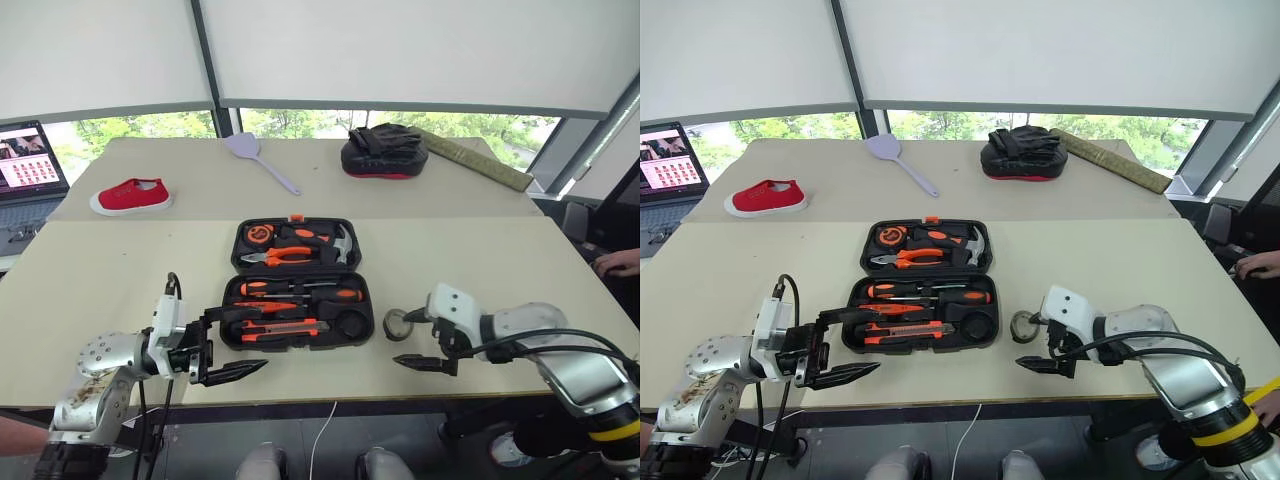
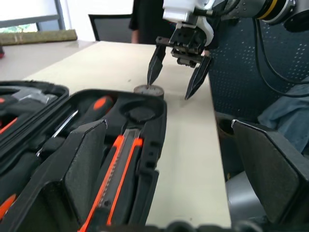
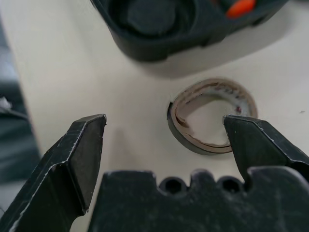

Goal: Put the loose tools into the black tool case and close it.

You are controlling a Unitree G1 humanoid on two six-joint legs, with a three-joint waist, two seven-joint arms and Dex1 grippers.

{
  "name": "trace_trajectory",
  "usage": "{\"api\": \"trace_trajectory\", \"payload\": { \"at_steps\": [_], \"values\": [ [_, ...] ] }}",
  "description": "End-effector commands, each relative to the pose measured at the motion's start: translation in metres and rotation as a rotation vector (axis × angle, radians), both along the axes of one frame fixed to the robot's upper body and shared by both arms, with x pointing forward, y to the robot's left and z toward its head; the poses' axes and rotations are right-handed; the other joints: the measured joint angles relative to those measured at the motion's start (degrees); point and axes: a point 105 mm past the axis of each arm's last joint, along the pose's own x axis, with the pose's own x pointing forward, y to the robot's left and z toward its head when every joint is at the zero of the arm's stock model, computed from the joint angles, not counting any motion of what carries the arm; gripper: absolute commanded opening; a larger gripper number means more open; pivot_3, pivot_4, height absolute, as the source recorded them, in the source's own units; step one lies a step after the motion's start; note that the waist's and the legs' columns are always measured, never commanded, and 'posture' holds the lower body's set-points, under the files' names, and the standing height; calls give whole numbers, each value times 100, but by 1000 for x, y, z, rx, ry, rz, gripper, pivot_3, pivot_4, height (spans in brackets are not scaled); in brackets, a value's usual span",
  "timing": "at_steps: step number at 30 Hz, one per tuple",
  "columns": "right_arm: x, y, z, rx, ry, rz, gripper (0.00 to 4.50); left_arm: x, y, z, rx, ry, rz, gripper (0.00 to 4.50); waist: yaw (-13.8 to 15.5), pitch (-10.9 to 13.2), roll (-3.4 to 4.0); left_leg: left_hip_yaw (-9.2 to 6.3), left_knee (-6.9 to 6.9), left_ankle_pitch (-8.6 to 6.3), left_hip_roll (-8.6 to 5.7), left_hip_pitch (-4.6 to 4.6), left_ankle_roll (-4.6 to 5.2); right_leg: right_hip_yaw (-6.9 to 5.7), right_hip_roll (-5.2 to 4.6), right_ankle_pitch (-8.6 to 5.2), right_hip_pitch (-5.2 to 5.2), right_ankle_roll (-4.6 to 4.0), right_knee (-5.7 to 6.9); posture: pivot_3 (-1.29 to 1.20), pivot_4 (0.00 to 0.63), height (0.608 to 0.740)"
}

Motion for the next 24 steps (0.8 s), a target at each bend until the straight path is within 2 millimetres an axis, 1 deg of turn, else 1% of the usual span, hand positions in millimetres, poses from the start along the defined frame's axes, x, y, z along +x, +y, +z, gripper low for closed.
{"api": "trace_trajectory", "payload": {
  "at_steps": [1, 3, 4, 6, 9, 12, 14, 17, 19, 21, 23, 24],
  "values": [
    [5, 1, 1, -41, -11, -14, 3839, 0, 3, 3, -2, -46, 17, 4500, -15, 1, -1, -1, 0, -1, 0, 0, 0, -1, 0, 0, 1, 0, 0, 0, 150, 740],
    [8, 1, 1, -55, -16, -16, 3160, 0, 6, 0, 0, -46, 23, 4500, -20, 1, -1, -1, 0, 0, 1, 1, 0, -3, 0, 0, 1, 1, 0, 0, 150, 740],
    [11, 2, 2, -55, -29, -21, 2881, -1, 7, -1, 1, -46, 25, 4500, -27, 1, -2, -1, 0, 0, 1, 1, 0, -4, 0, 0, 2, 1, 0, 0, 150, 740],
    [13, 6, 6, -47, -46, -5, 2148, -1, 9, -3, 5, -49, 26, 4500, -30, 2, -2, -1, 1, 0, 2, 9, 0, -4, 1, 0, 5, 0, 2, 0, 150, 740],
    [11, 8, 8, -54, -38, 27, 1127, 0, 9, -5, 7, -53, 24, 4500, -32, 2, -3, -1, 1, 1, 4, 12, -1, -4, 1, -2, 4, -3, 6, 0, 150, 740],
    [11, 9, 16, -36, -50, 55, 78, 4, 6, -4, 4, -60, 20, 4500, -28, 2, -3, 0, 1, 1, 5, 15, -2, -4, 1, -2, 6, -4, 7, 0, 150, 740],
    [9, 16, 28, 25, -52, 97, 29, 5, 3, -2, -2, -64, 17, 4500, -27, 2, -3, -1, 1, 1, 4, 13, -2, -4, 1, 0, 6, -2, 6, 0, 150, 740],
    [-6, 40, 55, 193, 0, 221, 29, 6, 1, 1, -12, -68, 16, 4500, -30, 4, -5, -1, 1, 1, 4, 13, -2, -4, 2, 2, 6, -2, 6, 0, 150, 740],
    [-10, 54, 67, 262, 15, 257, 29, 7, 0, 1, -16, -68, 18, 4500, -65, 4, -5, -2, 1, 1, 9, 15, -1, 0, 8, 3, 5, -3, 8, 0, 150, 740],
    [-8, 74, 73, 327, 48, 269, 29, 8, 0, 2, -21, -70, 25, 4500, -96, 6, -7, -5, 1, 1, 16, 17, -2, 0, 17, 3, 6, -5, 10, 0, 150, 740],
    [-5, 86, 72, 342, 71, 270, 29, 9, -2, 3, -24, -72, 28, 4500, -96, 6, -7, -5, 1, 1, 22, 18, -2, -3, 21, 4, 7, -9, 11, 0, 150, 740],
    [-3, 89, 71, 337, 77, 263, 29, 9, -2, 3, -25, -73, 28, 4500, -96, 6, -7, -4, 1, 1, 22, 18, -2, -3, 20, 4, 6, -12, 15, 0, 150, 740]
  ]
}}
